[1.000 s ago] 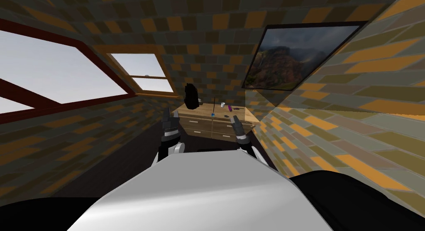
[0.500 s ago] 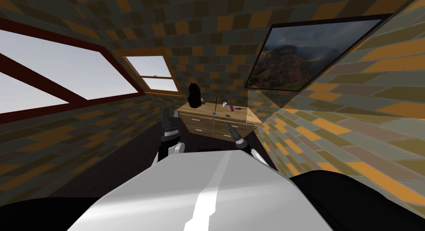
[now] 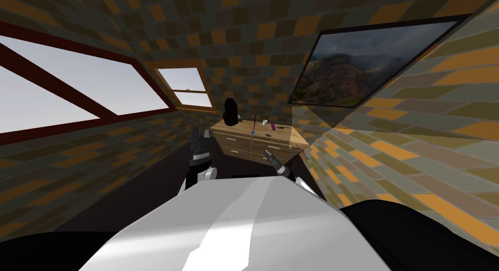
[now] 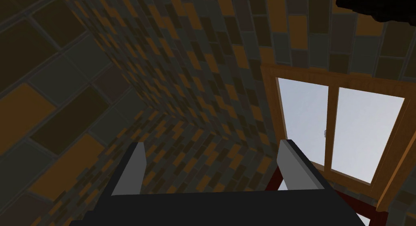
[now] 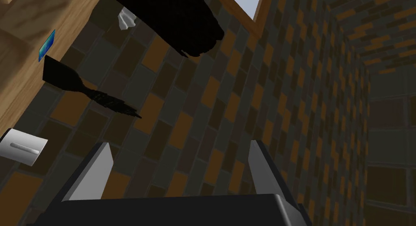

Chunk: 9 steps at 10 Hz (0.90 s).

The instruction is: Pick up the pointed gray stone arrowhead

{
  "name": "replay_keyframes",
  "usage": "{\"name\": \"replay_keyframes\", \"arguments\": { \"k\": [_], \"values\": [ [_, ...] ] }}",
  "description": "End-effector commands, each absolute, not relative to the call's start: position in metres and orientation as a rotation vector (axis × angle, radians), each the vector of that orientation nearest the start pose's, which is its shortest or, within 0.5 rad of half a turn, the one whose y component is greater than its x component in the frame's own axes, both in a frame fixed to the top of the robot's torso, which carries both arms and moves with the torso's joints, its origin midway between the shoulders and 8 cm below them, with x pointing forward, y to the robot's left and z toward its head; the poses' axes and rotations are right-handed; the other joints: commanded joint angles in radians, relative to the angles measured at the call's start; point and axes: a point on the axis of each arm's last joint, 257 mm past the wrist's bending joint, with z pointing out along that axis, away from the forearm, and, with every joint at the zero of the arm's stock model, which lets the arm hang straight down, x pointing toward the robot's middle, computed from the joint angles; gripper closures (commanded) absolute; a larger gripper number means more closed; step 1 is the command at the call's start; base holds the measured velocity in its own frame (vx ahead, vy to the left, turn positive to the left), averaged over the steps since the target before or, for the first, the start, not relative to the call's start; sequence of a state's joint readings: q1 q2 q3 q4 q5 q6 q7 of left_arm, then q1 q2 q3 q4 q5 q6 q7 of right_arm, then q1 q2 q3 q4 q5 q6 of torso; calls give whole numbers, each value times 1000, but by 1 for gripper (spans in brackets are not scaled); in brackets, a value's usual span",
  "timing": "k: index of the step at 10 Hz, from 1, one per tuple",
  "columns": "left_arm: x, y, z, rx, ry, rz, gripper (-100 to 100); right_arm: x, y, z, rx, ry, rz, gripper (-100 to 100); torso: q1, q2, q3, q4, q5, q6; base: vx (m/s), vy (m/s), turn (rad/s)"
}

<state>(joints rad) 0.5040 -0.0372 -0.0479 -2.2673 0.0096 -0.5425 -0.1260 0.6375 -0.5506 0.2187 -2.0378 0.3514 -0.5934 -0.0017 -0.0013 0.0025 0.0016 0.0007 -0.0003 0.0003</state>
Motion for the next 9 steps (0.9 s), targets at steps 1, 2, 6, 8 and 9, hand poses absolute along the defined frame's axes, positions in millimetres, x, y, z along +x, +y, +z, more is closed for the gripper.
{"name": "replay_keyframes", "arguments": {
  "k": [1,2,6,8,9],
  "values": [
    [340,269,26,-630,587,-1241,0,296,-169,-214,153,1597,1163,-100,0,0,0,0,0,0,-53,3,91],
    [340,269,26,-630,587,-1241,0,295,-170,-215,145,1605,1161,-100,0,1,0,0,0,0,-48,3,50],
    [340,269,26,-630,587,-1241,0,270,-179,-267,31,1781,1092,-100,1,1,0,0,0,0,-44,11,74],
    [340,269,26,-630,587,-1241,0,256,-188,-291,-32,1868,1054,-100,2,1,0,0,0,0,-44,22,61],
    [340,269,26,-630,587,-1241,0,243,-198,-313,-81,1940,1020,-100,2,0,0,0,0,0,-45,28,90]
  ]
}}
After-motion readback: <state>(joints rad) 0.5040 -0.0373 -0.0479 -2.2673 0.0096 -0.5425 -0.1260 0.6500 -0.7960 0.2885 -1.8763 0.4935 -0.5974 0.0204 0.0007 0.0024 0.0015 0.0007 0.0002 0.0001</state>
